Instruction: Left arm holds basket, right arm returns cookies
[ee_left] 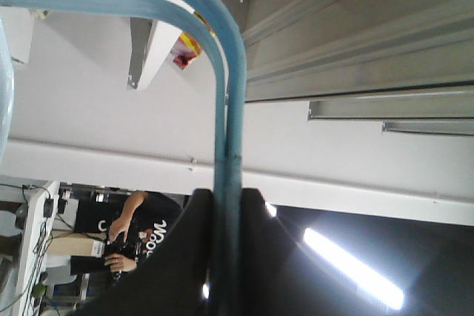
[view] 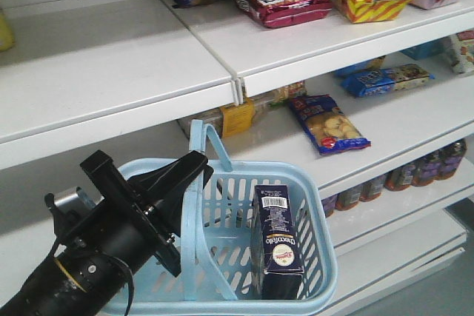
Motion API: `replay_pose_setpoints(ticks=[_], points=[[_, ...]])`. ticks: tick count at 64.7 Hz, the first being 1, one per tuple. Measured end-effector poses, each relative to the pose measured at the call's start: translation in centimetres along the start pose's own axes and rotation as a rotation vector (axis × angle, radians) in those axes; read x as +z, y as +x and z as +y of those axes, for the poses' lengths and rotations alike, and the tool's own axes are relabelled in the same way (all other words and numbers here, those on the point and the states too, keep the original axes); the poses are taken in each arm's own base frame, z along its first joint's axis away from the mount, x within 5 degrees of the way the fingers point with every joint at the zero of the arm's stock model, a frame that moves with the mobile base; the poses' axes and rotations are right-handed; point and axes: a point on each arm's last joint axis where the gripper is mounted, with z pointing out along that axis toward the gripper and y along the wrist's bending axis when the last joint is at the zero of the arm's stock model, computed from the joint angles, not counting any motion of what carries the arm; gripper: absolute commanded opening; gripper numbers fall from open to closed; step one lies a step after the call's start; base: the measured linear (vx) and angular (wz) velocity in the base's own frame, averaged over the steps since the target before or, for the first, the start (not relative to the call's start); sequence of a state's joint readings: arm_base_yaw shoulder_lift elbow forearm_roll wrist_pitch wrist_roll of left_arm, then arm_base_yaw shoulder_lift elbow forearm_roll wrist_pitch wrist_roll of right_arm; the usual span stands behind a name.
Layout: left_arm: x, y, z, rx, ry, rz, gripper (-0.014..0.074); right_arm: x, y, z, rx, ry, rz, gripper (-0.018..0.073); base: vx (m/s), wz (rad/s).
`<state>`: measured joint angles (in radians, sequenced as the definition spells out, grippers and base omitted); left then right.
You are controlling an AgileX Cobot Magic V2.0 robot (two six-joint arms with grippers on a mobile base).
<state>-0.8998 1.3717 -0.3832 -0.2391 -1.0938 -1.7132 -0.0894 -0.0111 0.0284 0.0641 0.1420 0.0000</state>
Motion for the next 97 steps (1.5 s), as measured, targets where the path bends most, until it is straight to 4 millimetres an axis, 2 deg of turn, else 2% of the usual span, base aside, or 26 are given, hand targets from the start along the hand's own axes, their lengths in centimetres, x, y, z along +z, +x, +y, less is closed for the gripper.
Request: replay_pose_setpoints(ticks=[55, 97], points=[[-0.06, 0.86, 0.16, 0.028, -0.013, 0.079, -0.0003, 0.0, 0.0, 0.0, 0.0, 0.0, 0.0, -0.0003, 0.01, 0.35], [-0.05, 0.56, 0.12, 0.009, -0.008, 0.043, -0.0003, 0.0, 0.0, 0.0, 0.0, 0.0, 0.0, -0.0003, -0.01, 0.28]])
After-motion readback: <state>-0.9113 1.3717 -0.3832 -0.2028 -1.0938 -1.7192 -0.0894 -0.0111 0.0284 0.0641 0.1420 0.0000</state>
